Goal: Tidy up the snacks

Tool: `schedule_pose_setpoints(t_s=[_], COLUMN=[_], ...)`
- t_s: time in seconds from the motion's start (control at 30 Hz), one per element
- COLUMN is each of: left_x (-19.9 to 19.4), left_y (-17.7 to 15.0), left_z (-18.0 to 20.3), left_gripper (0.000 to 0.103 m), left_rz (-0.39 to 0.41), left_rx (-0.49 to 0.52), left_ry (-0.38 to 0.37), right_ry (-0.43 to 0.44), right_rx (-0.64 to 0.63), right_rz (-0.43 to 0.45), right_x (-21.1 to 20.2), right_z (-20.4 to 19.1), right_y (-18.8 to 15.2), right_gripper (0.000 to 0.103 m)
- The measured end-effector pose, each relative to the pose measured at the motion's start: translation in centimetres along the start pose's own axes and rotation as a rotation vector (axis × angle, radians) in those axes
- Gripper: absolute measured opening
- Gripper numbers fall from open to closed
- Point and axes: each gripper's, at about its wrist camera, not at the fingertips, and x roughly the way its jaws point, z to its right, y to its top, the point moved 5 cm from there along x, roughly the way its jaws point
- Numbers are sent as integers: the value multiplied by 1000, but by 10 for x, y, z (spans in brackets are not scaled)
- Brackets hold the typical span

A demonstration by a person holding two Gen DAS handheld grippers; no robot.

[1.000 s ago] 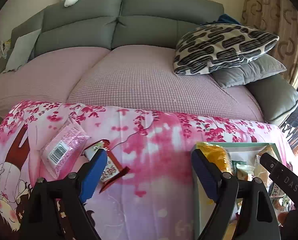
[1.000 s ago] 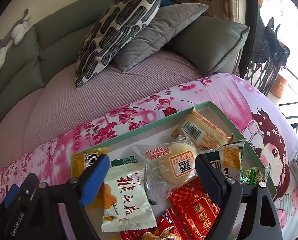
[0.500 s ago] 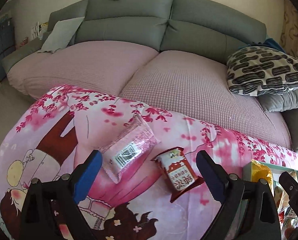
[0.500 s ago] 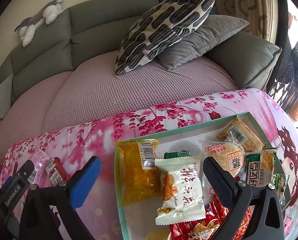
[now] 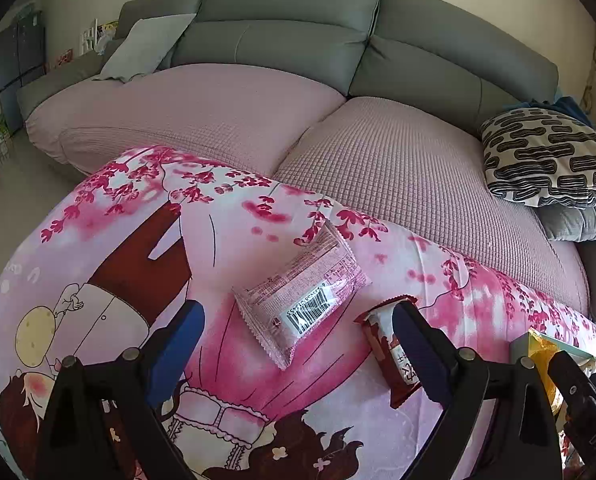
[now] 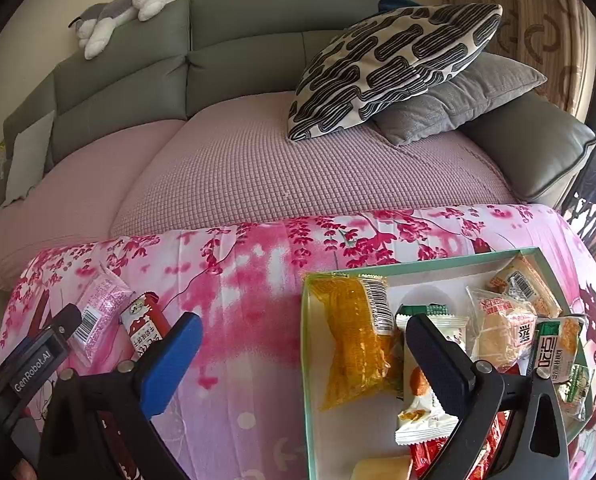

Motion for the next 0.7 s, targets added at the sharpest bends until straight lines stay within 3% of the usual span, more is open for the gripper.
schedule_pose_setpoints(t_s=[0.43,0.63,0.7], left_x=[35,38,40], left_y=[-1,7,8], left_z=[-11,-9,-4], left_gripper=[95,95,95], left_rz=[-73,-43,-38], left_rx=[10,119,156], left_ry=[17,99,88], right_ry=[88,123,135], right_rx=[-169,-259,-277], right_rz=[-75,-92,-99], right_x=[41,56,61], right_z=[-62,-91,-98], right_y=[-16,-24,-26], right_gripper=[103,103,103])
